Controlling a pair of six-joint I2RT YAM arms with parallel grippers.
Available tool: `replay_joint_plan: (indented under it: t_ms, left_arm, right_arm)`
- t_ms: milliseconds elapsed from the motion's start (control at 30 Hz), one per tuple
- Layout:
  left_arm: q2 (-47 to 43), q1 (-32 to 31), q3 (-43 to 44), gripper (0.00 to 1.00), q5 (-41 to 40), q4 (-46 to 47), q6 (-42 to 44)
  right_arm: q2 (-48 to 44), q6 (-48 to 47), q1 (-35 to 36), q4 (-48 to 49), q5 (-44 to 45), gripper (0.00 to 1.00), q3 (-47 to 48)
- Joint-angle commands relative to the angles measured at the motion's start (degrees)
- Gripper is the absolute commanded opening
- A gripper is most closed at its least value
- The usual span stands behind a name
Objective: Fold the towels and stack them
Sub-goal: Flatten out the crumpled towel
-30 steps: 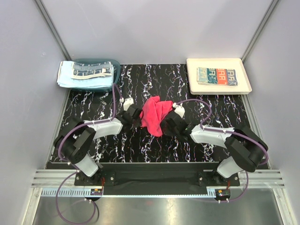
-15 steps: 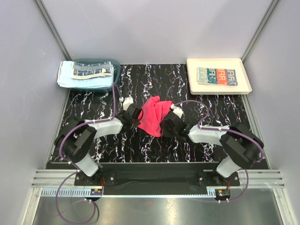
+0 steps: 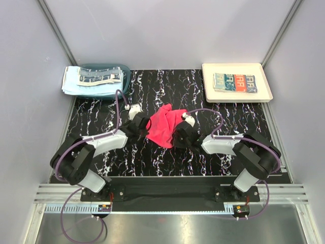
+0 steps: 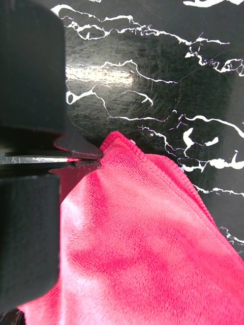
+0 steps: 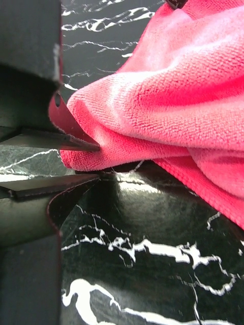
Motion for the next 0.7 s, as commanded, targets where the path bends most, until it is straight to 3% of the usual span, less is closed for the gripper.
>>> replay_joint_plan:
  t_ms: [0, 100, 267, 367, 667]
  left_arm:
    - [-2.8, 0.2, -0.9, 0.00, -2.2, 0.7, 0.5]
    - [-4.0, 0.3, -1.4, 0.00, -2.1, 0.6, 0.5]
    - [-6.7, 0.3, -1.2, 0.00, -1.1, -0.6, 1.3]
    - [-8.4, 0.2, -1.0, 0.00, -0.8, -1.8, 1.3]
    - [-16.8, -3.0, 0.0, 0.00, 1.9, -7.1, 1.9]
  right_arm:
    - [0.2, 1.1, 0.5, 1.6, -1.5, 0.31, 0.3]
    - [0.1, 1.0, 0.5, 1.8, -2.0, 0.25, 0.5]
    - [-2.6, 0.8, 0.5, 0.0, -1.4, 0.03, 0.6]
    - [-4.9, -0.2, 0.5, -3.7, 0.6, 0.00, 1.7]
    - [-20.7, -9.3, 0.5, -27.1, 11.9, 0.00, 10.0]
